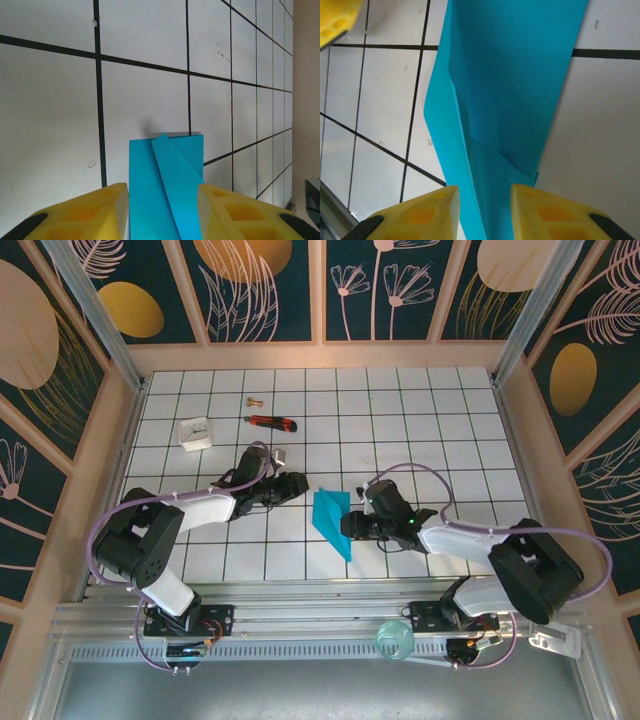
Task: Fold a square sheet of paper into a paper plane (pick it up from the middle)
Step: Fourth fold the wing at the center of the table, then turn over the paper at the center of the table.
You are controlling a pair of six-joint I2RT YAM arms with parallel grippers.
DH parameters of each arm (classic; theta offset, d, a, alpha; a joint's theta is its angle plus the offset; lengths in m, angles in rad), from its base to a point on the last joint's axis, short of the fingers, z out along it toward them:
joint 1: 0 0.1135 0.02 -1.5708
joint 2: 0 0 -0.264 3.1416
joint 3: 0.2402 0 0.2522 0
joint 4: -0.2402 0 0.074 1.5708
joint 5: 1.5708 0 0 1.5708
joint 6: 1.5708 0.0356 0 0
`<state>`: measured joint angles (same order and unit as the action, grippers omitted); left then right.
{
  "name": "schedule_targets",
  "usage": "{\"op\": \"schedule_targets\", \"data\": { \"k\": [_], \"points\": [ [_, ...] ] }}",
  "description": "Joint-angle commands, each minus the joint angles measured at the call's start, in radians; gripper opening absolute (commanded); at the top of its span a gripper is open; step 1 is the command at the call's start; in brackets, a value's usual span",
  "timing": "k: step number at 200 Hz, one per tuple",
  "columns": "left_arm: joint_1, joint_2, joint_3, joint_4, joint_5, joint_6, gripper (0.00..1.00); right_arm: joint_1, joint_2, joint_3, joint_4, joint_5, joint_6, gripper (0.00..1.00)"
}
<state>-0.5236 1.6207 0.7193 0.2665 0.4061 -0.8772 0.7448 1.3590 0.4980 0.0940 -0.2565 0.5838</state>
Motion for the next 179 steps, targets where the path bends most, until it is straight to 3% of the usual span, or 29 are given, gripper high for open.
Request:
{"op": "schedule_targets", "data": {
  "k": [1,64,105,122,142,179],
  "points": [
    [-0.001,-0.008,-0.001,0.029,-0.006,-0.01,0.42,-0.003,0.04,0.037,0.067,-0.013,-0.035,0.3],
    [-0.001,0.005,-0.007,0.027,-0.008,-0.01,0.41,0.007,0.124,0.052,0.123,-0.032,-0.036,0.23],
    [-0.001,-0.021,-0.005,0.008,-0.021,-0.01,0.41,-0.018,0.071,0.089,0.008,0.048,-0.082,0.0],
    [0.003,-0.049,0.001,-0.025,-0.057,0.009,0.42,-0.069,-0.024,0.126,-0.151,0.153,-0.128,0.0],
    [0.012,-0.08,0.01,-0.055,-0.094,0.027,0.43,-0.103,-0.101,0.242,-0.399,0.377,-0.186,0.0],
    [0.063,-0.128,0.008,-0.09,-0.13,0.049,0.45,-0.076,-0.04,0.495,-0.8,0.837,-0.2,0.0]
  ]
}}
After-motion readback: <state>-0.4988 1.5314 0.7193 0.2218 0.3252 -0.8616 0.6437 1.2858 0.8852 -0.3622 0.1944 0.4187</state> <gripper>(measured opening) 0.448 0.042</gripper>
